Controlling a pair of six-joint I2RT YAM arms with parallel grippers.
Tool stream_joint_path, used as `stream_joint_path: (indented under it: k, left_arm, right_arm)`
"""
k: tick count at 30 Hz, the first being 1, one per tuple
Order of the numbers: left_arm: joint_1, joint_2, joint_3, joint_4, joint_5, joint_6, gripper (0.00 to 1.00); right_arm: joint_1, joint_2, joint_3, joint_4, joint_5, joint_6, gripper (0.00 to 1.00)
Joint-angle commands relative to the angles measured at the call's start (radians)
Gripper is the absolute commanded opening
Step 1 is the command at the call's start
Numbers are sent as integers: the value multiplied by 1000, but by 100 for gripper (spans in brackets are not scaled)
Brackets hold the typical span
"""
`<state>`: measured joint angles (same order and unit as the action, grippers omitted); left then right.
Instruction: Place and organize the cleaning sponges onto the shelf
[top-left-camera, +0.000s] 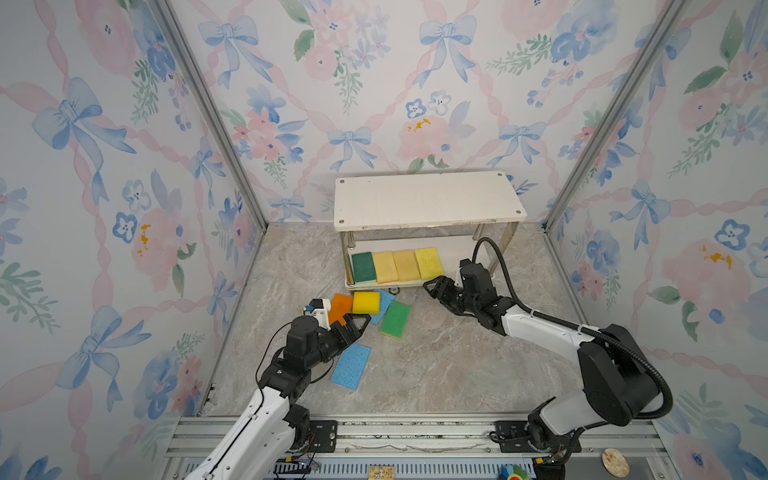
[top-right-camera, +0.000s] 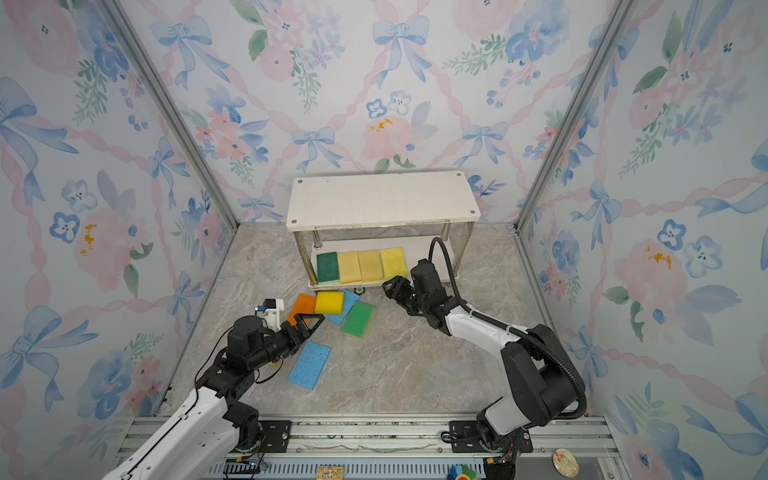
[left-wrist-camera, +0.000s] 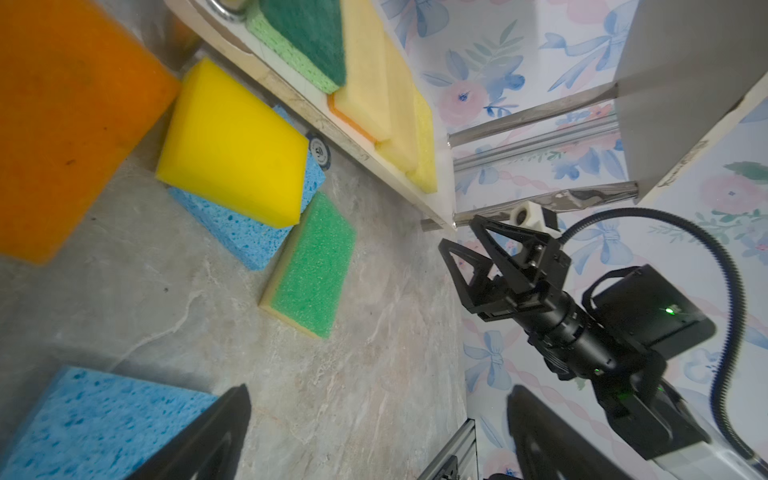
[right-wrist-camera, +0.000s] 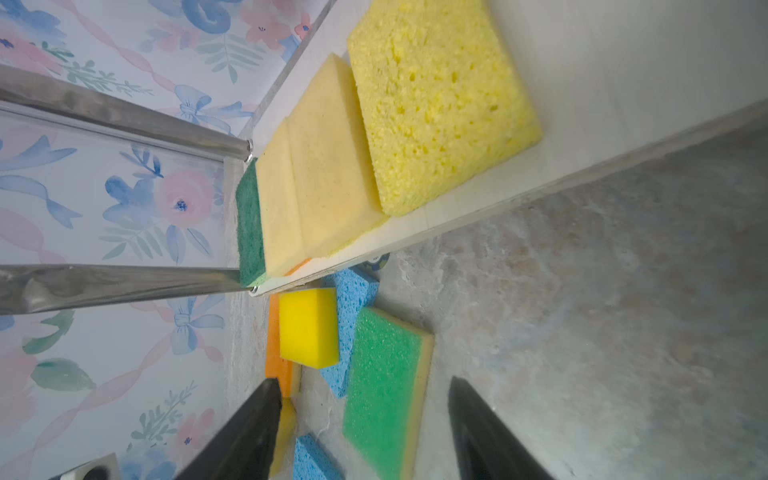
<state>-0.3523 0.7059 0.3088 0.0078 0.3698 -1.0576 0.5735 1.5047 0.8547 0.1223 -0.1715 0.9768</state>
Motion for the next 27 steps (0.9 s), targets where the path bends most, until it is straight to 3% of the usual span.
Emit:
stream_joint_path:
  k: [1,6,17,21,27]
  left_arm:
    - [-60,77,32,-37,-95,110,98]
    - [-182,297,131,-36,-201,214,92]
    - [-228,595,294,-9,-232,331,89]
    - [-229,594,293,-8,-223,323,88]
    - [-219,464,229,-10,-206,308,89]
  right_arm:
    - [46,-20,-19,-141,2,-67,67]
    - [82,-33,-57,-138,-58,-70,65]
    - [128,-43,-108,-159,-75,-58,65]
    - [139,21,-77,-144,-118,-61,61]
    - [185,173,16,-120,-123,-58,56]
